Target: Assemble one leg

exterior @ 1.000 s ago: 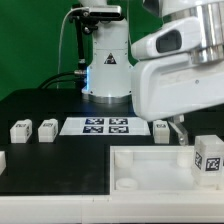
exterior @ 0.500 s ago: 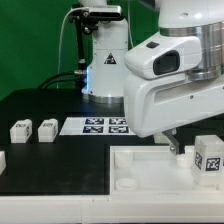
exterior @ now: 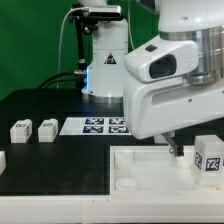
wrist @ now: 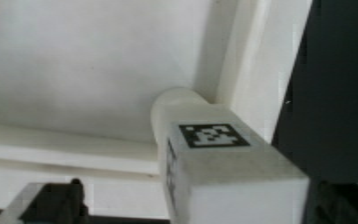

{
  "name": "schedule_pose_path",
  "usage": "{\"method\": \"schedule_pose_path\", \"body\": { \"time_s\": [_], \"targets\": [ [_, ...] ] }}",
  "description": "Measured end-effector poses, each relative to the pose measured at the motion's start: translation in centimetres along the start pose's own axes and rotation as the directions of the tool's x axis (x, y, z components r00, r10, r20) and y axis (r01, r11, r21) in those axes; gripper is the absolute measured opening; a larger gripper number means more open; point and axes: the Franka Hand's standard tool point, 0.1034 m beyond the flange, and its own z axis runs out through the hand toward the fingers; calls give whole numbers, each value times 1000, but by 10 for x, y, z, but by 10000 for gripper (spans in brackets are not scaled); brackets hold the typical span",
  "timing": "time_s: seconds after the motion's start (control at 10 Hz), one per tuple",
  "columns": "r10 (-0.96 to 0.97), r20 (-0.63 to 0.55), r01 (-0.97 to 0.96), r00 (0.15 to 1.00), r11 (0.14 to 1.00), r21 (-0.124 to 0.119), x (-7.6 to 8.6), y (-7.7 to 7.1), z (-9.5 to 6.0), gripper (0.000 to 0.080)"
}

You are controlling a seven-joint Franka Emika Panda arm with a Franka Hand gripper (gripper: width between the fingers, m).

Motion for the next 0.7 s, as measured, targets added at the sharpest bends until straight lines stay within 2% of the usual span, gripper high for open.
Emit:
{"method": "schedule_pose_path", "body": {
  "time_s": [0.1, 0.2, 0.3, 0.4, 0.5, 0.7],
  "targets": [
    [33, -30, -32, 999, 999, 7, 3, 3, 2, 649],
    [61, -29, -61, 998, 998, 7, 3, 3, 2, 540],
    [52, -29, -52, 998, 999, 7, 3, 2, 2, 376],
    [79, -29, -79, 996, 997, 9, 3, 2, 2, 376],
    [184, -28, -184, 983, 983, 12, 3, 1, 3, 291],
    [367, -25, -367, 930, 930, 18, 3, 0, 3, 292]
  ]
}}
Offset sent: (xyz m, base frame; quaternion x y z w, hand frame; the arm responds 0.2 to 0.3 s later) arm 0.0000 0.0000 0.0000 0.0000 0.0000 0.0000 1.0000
